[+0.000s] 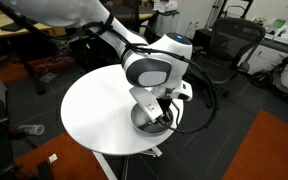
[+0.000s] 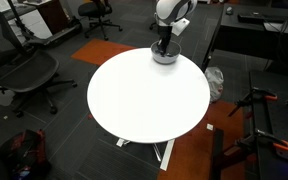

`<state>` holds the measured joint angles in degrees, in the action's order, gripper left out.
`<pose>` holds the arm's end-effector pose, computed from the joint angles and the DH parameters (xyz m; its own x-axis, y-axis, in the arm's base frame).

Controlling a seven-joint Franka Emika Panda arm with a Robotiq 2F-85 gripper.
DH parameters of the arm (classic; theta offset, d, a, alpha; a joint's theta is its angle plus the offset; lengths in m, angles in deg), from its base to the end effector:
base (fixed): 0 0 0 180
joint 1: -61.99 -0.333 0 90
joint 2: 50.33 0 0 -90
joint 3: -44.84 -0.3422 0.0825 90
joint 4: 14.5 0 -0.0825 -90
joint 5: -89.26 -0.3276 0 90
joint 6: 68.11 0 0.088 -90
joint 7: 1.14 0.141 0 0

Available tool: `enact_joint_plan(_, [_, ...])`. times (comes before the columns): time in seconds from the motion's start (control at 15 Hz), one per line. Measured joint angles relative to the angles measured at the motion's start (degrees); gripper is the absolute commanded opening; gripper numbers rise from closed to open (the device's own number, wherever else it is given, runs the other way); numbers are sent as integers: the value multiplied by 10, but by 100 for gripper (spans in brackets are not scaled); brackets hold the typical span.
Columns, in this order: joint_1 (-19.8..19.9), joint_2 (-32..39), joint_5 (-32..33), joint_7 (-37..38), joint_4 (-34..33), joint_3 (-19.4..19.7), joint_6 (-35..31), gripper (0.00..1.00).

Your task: Remove the green marker from the grey bowl

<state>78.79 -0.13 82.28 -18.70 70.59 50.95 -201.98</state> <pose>0.6424 -0.2517 0.1730 0.9899 -0.1408 -0.0165 -0.1409 -0.9900 -0.0097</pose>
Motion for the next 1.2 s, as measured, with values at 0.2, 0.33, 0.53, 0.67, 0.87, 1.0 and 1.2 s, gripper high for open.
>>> enact_joint_plan(0.2, [0, -16, 0, 3, 2, 0, 0, 5])
enact_joint_plan(0.33, [-1, -36, 0, 4, 9, 0, 0, 5])
enact_joint_plan(0.53, [-4, -83, 3, 6, 36, 0, 0, 5])
enact_joint_plan(0.67, [-11, -120, 15, 13, 62, 0, 0, 5])
enact_joint_plan(0.87, [-26, -181, 27, 16, 109, -1, 0, 5])
enact_joint_plan(1.0, [-39, -221, 31, 16, 142, -6, 0, 5])
enact_joint_plan(1.2, [-66, -271, 45, 31, 184, -12, -1, 5])
